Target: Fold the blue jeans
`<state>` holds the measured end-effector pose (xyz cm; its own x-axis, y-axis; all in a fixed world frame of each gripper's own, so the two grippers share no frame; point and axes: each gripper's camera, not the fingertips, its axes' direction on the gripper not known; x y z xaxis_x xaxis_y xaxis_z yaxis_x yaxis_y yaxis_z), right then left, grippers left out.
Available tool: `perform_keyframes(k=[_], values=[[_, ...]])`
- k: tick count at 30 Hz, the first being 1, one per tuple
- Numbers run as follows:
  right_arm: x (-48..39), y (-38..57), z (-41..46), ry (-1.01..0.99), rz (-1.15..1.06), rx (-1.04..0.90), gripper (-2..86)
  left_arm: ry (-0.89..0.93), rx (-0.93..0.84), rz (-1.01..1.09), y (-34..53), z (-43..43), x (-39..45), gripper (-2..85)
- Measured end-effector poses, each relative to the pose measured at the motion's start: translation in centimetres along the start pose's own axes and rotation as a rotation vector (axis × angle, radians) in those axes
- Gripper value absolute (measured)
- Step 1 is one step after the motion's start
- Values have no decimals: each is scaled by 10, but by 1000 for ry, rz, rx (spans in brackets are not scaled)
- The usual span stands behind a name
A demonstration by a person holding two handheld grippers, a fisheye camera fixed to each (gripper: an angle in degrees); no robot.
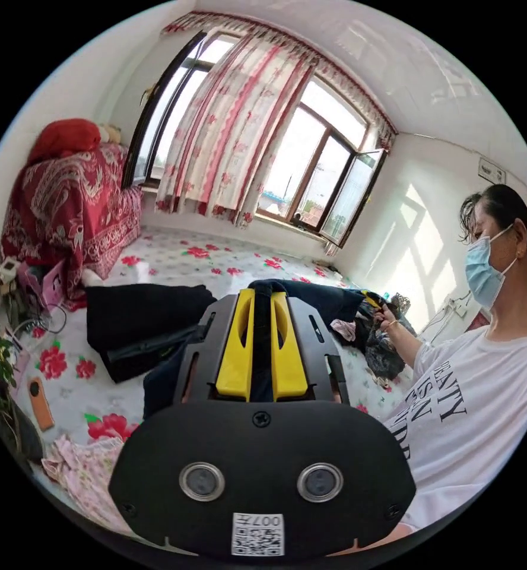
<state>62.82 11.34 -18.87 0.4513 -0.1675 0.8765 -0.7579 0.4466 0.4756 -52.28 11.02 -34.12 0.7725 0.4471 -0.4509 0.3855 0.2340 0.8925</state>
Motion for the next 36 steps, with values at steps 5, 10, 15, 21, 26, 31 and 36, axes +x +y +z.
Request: perform_keyframes(k=[5,10,15,21,26,31,36], values=[[-110,54,-108,173,-223,-71,0,-72,-172,134,76,-34,55,45],[-110,162,-127,455,-110,-330,24,-210,-652,-121,274,25,49,55],[2,294,-128,537,364,-549,67,-251,-896,-373,413,85,47,65],[45,330,-210,591,597,-136,80,-332,-765,-423,405,94,50,81],[82,324,-236,713,679,-13,91,-376,-771,-450,422,139,53,82],[116,308,-226,796,690,-127,88,-437,-875,-390,449,201,65,75],[124,285,-187,779,608,-353,48,-462,-1014,-299,442,242,70,49]])
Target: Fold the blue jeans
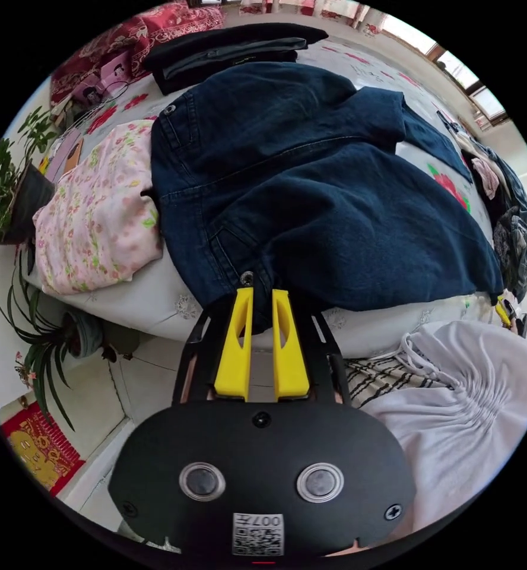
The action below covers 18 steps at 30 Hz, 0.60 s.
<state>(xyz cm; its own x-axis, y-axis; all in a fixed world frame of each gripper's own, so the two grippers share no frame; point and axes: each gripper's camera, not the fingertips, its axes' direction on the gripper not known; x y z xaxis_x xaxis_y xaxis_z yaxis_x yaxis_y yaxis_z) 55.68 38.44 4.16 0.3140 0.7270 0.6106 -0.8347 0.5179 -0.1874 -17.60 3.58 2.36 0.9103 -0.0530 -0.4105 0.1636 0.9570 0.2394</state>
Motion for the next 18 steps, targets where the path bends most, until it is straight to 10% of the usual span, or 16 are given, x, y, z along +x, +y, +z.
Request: perform_keyframes(k=[10,18], values=[[-12,11,-135,275,-211,223,44,146,12,279,55,-47,39,30],[-71,22,-110,256,-140,405,98,142,14,107,79,-52,18,76]])
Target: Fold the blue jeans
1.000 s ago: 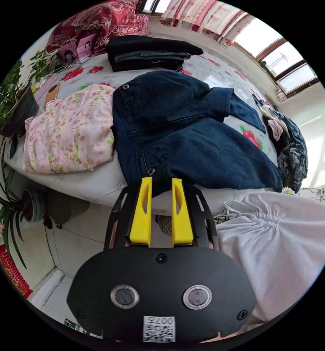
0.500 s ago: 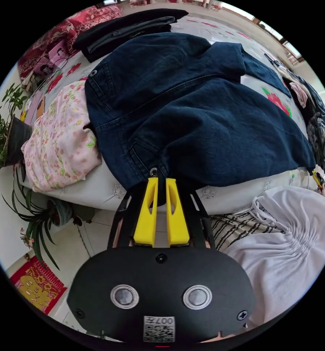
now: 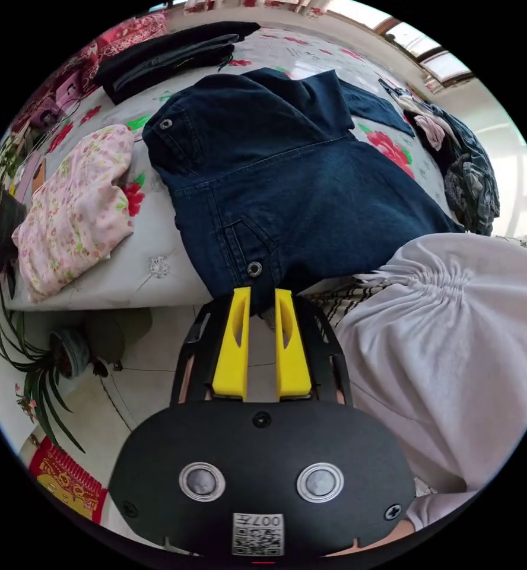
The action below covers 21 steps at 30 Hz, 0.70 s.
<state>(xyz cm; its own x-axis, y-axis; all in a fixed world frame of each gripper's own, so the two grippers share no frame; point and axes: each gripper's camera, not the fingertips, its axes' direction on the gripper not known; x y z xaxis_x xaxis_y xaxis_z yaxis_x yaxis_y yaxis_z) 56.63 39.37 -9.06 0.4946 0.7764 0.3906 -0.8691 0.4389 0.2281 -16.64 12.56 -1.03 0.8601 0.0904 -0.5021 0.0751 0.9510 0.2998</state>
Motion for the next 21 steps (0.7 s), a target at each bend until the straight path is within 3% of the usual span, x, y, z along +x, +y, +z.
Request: perform_keyframes(k=[4,9,15,21], values=[[-84,-23,24,-290,-154,-14,105,-176,100,-150,-11,-51,-52,65],[-238,-67,103,-578,-319,-201,114,-50,326,-346,-64,-79,-101,88],[-402,-114,191,-610,-417,-417,126,-19,343,-313,-184,-60,-110,93],[-505,-168,257,-433,-484,-452,135,-115,267,-236,-294,-26,-125,88]])
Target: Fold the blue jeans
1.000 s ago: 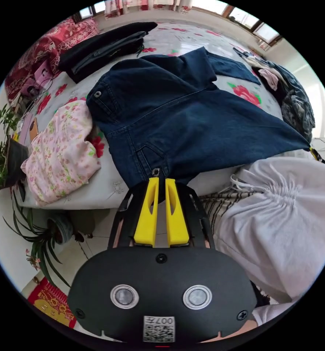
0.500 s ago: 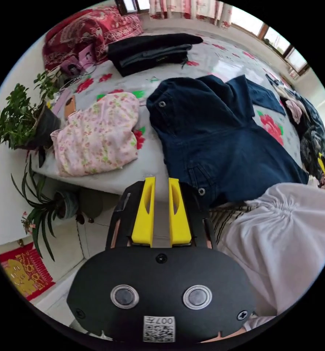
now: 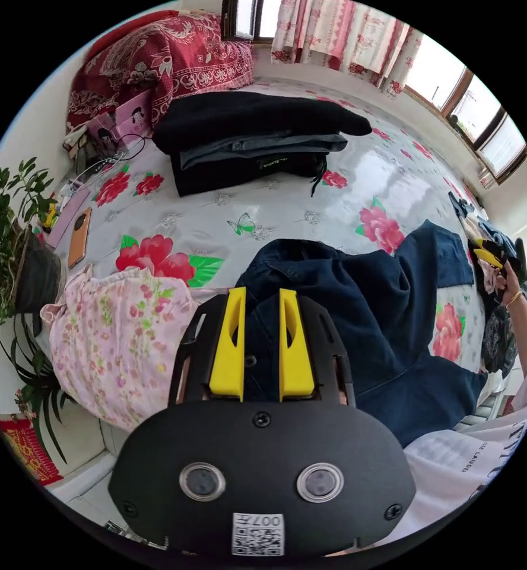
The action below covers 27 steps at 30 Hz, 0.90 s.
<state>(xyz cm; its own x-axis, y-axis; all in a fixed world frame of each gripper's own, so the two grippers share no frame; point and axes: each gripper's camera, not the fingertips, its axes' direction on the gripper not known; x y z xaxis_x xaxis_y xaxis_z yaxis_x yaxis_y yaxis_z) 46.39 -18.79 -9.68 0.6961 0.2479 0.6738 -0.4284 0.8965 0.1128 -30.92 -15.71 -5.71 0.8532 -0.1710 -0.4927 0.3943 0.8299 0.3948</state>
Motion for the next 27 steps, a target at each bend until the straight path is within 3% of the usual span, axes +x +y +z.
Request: perform_keyframes(k=[6,9,12,17,19,23,27], values=[[11,-79,60,166,59,-93,148,-59,-91,49,-30,70,4,82],[17,-96,83,248,137,-106,146,-80,-48,79,-20,72,6,67],[-2,-94,99,452,75,-79,109,-46,-40,75,-13,67,-2,52],[-12,-75,94,479,8,-135,30,-84,-79,123,-12,55,-4,16],[-11,-58,71,447,-4,-78,15,-61,-95,117,-8,44,-14,3],[-9,12,-38,232,-19,255,3,-11,-73,94,12,10,-38,-5],[-2,130,-169,124,-59,563,0,134,101,-8,53,-83,-79,-7]])
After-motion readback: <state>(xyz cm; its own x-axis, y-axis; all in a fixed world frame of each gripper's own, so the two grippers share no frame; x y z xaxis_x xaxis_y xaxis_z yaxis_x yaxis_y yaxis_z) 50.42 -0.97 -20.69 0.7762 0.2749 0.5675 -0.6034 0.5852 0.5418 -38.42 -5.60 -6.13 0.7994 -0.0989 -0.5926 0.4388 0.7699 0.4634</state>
